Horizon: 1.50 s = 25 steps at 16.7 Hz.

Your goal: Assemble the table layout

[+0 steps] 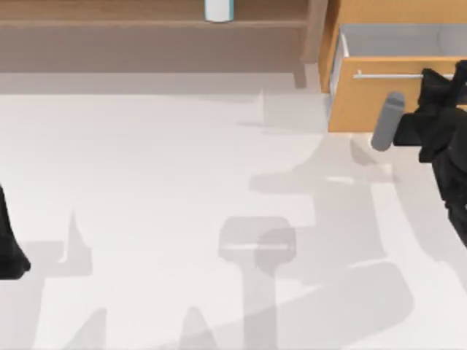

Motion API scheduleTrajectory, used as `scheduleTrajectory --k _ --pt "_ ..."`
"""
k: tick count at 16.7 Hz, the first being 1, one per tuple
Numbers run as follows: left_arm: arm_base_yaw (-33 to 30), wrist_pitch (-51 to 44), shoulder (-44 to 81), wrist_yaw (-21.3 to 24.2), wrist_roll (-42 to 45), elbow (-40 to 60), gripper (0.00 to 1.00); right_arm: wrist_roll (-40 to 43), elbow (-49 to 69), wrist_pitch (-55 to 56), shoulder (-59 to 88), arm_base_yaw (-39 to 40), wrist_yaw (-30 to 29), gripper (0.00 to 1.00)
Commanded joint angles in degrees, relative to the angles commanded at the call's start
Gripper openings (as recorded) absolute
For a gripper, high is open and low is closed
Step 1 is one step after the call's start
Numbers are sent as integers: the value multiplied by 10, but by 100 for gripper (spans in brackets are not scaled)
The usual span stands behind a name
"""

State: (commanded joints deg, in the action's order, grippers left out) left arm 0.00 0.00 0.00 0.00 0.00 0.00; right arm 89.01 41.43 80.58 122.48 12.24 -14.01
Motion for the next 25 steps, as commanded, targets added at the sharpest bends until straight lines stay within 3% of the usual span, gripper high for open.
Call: scheduleTrajectory --k 24,25 --pt "0 0 0 0 0 0 100 -1 218 -127 94 -28 27 0" --pt "0 0 0 0 0 0 100 -1 218 -127 94 -28 27 8"
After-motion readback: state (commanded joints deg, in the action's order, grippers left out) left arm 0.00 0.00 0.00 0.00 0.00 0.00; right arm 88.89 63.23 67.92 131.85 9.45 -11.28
